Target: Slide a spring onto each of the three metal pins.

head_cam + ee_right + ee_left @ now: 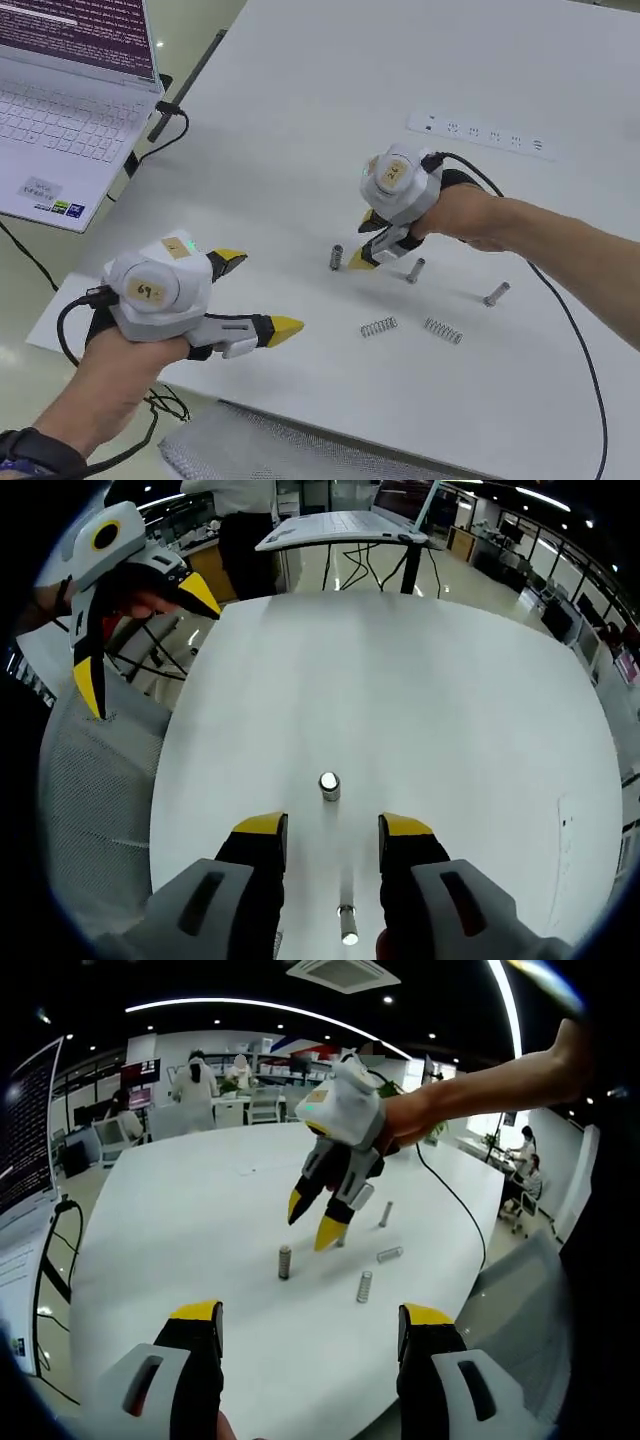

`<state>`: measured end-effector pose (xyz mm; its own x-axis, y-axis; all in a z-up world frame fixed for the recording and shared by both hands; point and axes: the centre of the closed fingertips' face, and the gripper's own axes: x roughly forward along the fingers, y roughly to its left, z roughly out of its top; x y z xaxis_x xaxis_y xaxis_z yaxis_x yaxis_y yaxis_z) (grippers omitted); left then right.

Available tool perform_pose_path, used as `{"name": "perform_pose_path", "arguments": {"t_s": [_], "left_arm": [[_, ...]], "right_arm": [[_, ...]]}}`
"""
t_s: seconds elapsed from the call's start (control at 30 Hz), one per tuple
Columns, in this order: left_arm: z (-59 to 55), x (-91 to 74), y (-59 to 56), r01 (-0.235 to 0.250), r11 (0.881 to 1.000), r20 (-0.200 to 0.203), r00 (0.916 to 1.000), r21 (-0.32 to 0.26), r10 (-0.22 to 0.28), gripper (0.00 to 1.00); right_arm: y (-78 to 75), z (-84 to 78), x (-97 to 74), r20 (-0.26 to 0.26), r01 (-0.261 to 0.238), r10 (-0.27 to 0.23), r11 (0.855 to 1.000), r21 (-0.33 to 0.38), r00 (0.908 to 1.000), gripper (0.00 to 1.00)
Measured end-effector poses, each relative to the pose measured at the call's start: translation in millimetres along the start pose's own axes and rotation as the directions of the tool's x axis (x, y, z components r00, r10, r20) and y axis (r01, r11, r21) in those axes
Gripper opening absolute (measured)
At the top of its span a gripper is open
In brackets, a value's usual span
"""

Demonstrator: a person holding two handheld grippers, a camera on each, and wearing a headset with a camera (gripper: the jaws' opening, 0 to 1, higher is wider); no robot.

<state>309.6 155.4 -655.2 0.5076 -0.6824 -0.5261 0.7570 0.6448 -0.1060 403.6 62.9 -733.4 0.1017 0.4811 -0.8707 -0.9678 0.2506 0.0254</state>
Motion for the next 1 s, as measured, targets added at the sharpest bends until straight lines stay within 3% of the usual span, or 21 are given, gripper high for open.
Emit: {"name": "perform_pose_path", "arguments": {"t_s": [0.3, 0.53, 1.0], "left_arm": [[4.9, -0.5, 0.1, -0.005, 1.0, 0.004, 1.0, 0.003, 0.005, 0.67], [8.1, 0.6, 2.0, -0.009, 1.0, 0.009, 0.9999, 0.003, 0.009, 0.68], [11.1, 4.5, 4.3, -0.004, 1.0, 0.012, 0.9999, 0.011, 0.004, 0.68]], "right_arm": [[1.4, -4.2, -17.6, 0.089, 0.034, -0.043, 0.995, 0.093, 0.9951, 0.37], [4.0, -1.2, -36.6, 0.172, 0.075, -0.104, 0.984, 0.163, 0.9796, 0.39], [3.6, -16.1, -63.0, 0.236, 0.137, -0.196, 0.96, 0.245, 0.9519, 0.42]]}}
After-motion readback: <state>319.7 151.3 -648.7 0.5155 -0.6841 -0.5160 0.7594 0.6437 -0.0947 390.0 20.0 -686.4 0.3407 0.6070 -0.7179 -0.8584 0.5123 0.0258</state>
